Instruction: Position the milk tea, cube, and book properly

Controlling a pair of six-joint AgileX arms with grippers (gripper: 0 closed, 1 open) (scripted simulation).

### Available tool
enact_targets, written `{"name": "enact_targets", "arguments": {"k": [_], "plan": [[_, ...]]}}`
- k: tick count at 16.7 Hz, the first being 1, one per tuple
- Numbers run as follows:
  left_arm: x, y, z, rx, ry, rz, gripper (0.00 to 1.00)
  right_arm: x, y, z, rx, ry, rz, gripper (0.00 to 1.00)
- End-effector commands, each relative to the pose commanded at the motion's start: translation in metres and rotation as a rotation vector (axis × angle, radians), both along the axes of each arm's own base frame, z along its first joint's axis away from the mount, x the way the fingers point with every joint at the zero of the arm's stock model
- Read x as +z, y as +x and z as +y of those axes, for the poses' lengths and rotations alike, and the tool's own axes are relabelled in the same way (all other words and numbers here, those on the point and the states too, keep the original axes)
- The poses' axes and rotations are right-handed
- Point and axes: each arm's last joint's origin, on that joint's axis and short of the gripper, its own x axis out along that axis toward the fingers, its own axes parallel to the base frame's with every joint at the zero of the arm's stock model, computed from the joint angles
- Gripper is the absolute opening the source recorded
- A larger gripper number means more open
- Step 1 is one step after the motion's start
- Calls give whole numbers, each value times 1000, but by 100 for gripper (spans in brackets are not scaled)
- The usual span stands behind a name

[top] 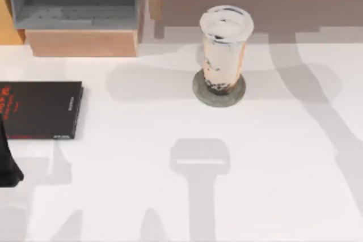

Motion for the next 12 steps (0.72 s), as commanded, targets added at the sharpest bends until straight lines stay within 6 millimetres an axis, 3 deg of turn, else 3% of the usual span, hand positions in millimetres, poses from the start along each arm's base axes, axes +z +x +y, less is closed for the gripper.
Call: {"name": "enact_targets", "arguments": {"k": [7,12], "plan": [[0,0,0,0,0,0,100,9,2,3,-7,38,-49,0],[0,0,0,0,0,0,100,16,29,-9,-15,89,-63,0]]}}
